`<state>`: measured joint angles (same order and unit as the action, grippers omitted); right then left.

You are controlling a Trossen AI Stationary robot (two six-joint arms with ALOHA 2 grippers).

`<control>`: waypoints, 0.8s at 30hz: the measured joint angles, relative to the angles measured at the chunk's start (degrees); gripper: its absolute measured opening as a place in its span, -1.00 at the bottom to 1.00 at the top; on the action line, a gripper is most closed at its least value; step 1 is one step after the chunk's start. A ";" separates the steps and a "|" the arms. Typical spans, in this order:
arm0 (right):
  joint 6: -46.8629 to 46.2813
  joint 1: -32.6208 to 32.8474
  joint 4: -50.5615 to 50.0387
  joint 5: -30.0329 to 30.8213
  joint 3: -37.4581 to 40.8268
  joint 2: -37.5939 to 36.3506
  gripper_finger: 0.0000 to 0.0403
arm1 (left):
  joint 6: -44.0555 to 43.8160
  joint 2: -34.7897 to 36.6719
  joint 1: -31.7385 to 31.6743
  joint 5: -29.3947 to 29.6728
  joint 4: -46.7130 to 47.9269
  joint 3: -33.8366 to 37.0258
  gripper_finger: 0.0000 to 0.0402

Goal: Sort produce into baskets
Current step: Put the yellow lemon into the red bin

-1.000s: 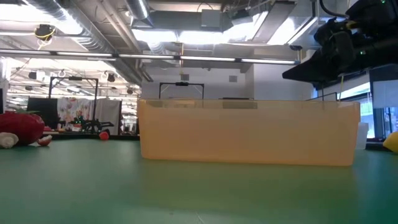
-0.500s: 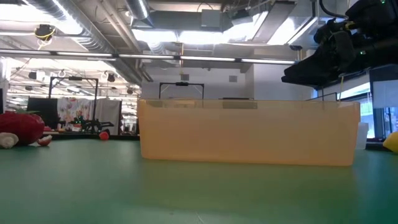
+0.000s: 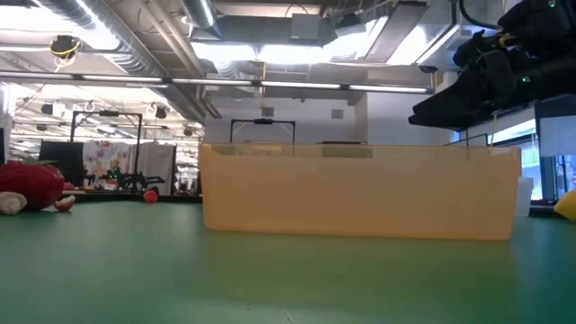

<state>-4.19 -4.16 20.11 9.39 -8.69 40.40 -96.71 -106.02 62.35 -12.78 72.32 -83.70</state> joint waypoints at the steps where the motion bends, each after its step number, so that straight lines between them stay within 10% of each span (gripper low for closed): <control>1: 0.01 0.02 -0.16 0.00 0.00 0.00 0.33 | -0.02 0.00 0.38 -0.02 -0.21 0.42 0.71; 24: 0.03 0.00 -0.51 0.00 0.00 -0.02 0.33 | -1.95 0.41 3.27 -1.01 -12.78 11.41 0.70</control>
<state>-4.16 -4.16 19.59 9.39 -8.69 40.38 -98.65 -105.60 65.63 -13.78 59.53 -72.30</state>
